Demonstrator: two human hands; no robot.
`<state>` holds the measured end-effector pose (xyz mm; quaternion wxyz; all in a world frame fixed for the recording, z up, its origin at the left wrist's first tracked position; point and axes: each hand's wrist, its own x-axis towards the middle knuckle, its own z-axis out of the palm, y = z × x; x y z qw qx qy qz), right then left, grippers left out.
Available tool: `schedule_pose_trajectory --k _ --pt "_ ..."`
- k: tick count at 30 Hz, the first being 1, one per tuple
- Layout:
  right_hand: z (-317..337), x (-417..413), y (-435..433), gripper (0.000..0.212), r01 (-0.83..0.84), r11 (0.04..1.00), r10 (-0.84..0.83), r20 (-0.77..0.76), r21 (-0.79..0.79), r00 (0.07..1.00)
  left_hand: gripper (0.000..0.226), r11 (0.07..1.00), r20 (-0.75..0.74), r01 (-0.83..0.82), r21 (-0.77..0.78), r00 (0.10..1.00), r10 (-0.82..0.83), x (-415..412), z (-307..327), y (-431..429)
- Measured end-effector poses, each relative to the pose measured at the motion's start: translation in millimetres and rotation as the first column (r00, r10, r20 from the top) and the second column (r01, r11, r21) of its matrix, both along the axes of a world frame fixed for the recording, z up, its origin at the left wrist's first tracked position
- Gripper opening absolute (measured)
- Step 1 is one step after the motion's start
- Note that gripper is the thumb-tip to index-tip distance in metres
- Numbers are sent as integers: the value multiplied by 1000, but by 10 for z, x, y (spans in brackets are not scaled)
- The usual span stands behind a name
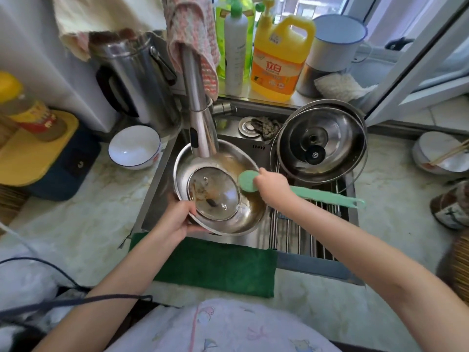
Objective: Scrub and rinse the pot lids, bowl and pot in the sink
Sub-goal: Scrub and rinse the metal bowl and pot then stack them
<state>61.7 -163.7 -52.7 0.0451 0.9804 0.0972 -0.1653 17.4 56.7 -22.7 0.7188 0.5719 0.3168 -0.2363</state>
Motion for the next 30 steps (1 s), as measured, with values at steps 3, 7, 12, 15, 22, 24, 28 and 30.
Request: schedule_pose_trajectory --k 3,7,12,15,22,24,28,30 --pt "-66 -52 52 23 90 991 -60 -285 94 957 61 999 -41 -38 11 998 38 31 -36 50" --pt "47 72 -38 30 109 990 -40 -570 89 820 76 1000 -97 11 -17 995 -13 9 -76 156" --pt "195 378 -74 24 -14 1000 9 -174 -26 985 59 977 -162 206 -55 964 -213 -53 115 152" --pt "216 506 26 22 -182 983 180 44 31 983 52 974 -220 211 -88 949 -225 -99 179 111" --pt "97 299 407 20 -471 727 422 217 500 880 42 979 -296 152 -136 937 -186 -133 229 55" --pt "82 288 395 20 -514 739 432 280 434 857 42 975 -294 182 -131 932 -214 -149 259 87" --pt "117 373 145 25 -333 924 292 212 190 932 35 977 -266 194 -91 940 -212 -113 367 210" --pt "119 320 42 25 -163 973 143 128 164 981 35 986 -223 157 -49 961 -164 -49 400 299"
